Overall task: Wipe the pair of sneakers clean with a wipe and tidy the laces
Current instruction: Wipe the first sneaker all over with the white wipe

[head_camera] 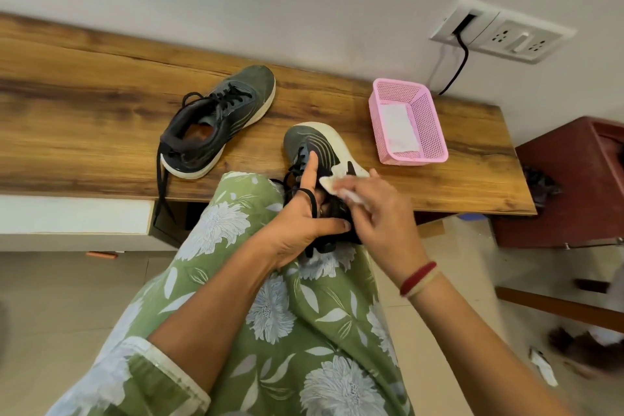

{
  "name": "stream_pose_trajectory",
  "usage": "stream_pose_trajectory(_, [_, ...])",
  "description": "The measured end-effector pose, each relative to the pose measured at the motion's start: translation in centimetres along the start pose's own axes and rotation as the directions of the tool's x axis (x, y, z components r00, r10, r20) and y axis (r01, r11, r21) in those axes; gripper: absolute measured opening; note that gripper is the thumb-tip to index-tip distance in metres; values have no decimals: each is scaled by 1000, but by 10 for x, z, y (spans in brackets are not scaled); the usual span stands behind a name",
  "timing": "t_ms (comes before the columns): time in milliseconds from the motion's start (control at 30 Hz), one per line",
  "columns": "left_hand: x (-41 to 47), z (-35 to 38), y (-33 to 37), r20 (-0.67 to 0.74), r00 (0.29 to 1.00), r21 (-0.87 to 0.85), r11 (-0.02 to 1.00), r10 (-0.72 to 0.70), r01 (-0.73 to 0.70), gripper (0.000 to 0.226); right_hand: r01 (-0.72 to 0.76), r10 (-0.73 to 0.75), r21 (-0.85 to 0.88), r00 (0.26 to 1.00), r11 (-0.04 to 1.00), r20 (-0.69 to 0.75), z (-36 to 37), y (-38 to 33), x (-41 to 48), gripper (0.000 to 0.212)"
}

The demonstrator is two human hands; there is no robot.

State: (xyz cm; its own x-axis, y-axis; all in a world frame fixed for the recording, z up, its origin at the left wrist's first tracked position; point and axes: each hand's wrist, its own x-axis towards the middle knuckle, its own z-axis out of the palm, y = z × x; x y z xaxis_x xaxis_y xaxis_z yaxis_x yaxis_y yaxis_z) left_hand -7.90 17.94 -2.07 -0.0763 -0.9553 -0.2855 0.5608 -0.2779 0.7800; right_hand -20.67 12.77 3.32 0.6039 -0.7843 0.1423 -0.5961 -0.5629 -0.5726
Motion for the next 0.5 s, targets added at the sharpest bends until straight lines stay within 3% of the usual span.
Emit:
stream_pose_trajectory(67, [0,-3,0,17,1000,21,1000,1,-2,113,163,-161,-160,987,974,22,4,8,-16,26])
stream_pose_trajectory(133, [-1,-4,2,34,999,60,998,-1,-1,114,189,-186,-153,982,970,33,4,11,-27,26])
stream_pose_trajectory(233, [0,-2,2,45,999,84,996,-7,4,116,35,-34,116,999,993,-6,-3,3,-33,23])
stream_pose_trajectory(333, [3,0,3,44,999,68,998,-3,0,114,-126,180,400,978,908,-102,-13,-8,-8,20])
stream_pose_trajectory(400, [4,1,4,43,999,81,997,5,-9,113,-95,153,310,973,946,-170,-12,-9,9,19])
stream_pose_trajectory(500, [2,0,2,36,999,62,998,4,-6,113,-5,6,22,998,1000,-66,4,-4,8,26])
